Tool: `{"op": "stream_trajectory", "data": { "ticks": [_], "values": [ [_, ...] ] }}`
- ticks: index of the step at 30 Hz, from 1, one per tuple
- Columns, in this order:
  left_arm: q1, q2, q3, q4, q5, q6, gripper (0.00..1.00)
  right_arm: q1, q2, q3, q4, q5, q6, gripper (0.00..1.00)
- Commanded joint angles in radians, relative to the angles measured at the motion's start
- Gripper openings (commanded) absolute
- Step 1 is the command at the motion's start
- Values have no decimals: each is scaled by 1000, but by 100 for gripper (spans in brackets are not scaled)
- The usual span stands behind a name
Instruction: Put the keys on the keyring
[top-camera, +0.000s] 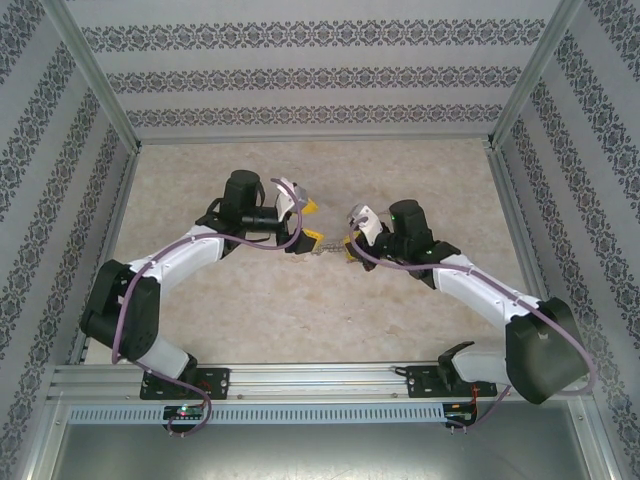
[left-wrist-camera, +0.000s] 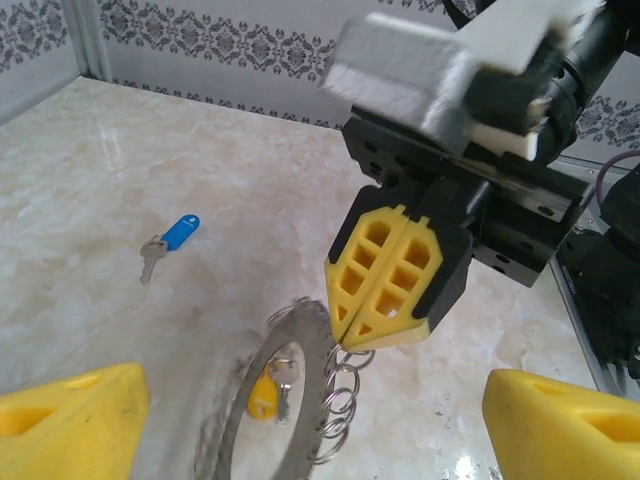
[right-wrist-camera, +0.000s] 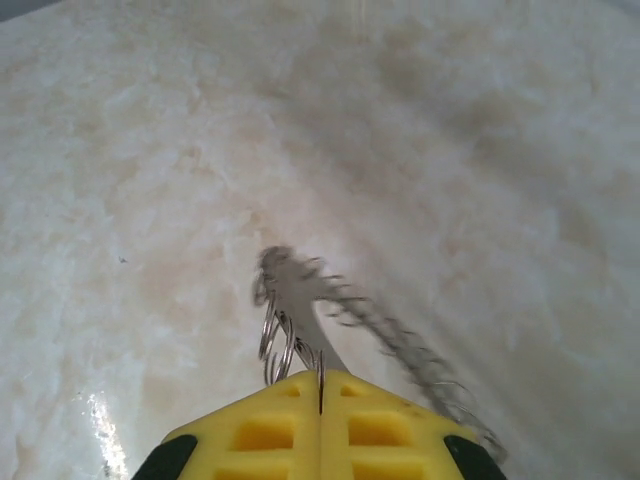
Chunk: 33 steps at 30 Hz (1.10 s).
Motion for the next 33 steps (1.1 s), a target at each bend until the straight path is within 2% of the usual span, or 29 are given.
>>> {"op": "stream_trajectory", "data": {
  "ticks": [1, 8, 14, 16, 19, 23, 33],
  "values": [
    [-13, 32, 24, -11, 41, 83, 85, -7, -35, -12, 146, -72, -115, 0],
    [-64, 104, 25, 14, 3, 147, 79, -22, -14, -30, 170, -125, -145, 0],
    [-132, 142, -8, 152, -56, 79, 72, -24, -14, -50, 217, -163, -132, 0],
    [-136, 145, -20, 182, -67, 68, 67, -30, -21, -56, 214, -205, -144, 0],
    [-137, 131, -40, 213, -87, 64, 59, -56, -31, -55, 175, -335, -199, 0],
    [-137, 104, -52, 197, -95, 80, 55, -68, -40, -63, 173, -352, -204, 0],
    [-134, -29, -104, 87, -121, 143, 54, -76, -56, -64, 141, -364, -236, 0]
  ]
}}
